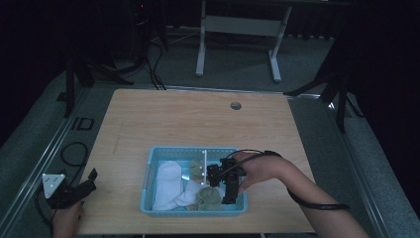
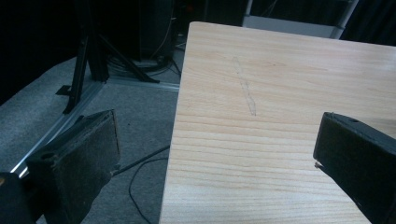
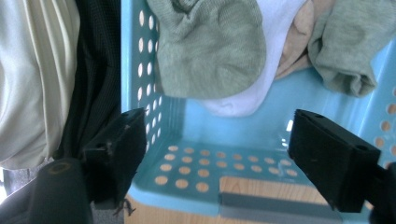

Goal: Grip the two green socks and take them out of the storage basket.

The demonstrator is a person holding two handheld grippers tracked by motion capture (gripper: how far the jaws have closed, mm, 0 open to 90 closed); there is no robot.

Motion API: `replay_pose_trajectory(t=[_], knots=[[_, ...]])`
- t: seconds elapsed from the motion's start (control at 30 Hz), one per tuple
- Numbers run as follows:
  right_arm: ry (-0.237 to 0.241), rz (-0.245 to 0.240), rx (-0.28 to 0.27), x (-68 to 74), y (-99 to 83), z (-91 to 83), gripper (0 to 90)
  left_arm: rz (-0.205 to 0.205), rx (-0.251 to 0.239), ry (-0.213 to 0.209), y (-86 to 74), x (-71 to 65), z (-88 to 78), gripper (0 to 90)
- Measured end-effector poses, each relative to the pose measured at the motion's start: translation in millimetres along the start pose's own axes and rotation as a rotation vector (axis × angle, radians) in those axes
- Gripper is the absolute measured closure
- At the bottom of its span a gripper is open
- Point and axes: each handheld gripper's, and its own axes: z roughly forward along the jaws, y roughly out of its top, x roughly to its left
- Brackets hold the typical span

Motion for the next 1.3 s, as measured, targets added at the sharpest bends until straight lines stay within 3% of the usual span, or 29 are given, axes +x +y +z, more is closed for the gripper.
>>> replay_pose_trajectory(t=[0.23,0.37,0.8,0.93,1.03,1.17,1.3], knots=[[0.000,-0.020,-0.002,-3.5,4.8,11.6,22.2,0.000,0.001,-0.002,0.1,-0.1,0.3,0.7],[0.012,-0.033,0.017,-7.1,11.6,29.5,22.8,0.001,0.003,-0.003,0.1,0.1,0.1,0.7],[0.053,-0.026,0.054,-11.7,22.3,57.1,26.0,-0.002,0.004,-0.006,0.3,0.3,0.5,0.7],[0.048,-0.048,0.060,-9.8,24.9,59.7,43.7,-0.003,0.005,-0.006,0.3,0.4,0.5,0.7],[0.037,-0.059,0.047,-8.5,25.1,54.2,66.8,-0.004,0.006,-0.006,0.3,0.4,0.6,0.7],[0.031,-0.053,0.032,-7.7,24.2,47.0,77.2,-0.005,0.008,-0.005,0.4,0.5,0.7,0.7],[0.017,-0.047,0.038,-6.2,22.5,34.3,79.7,-0.005,0.008,-0.004,0.4,0.4,0.7,0.7]])
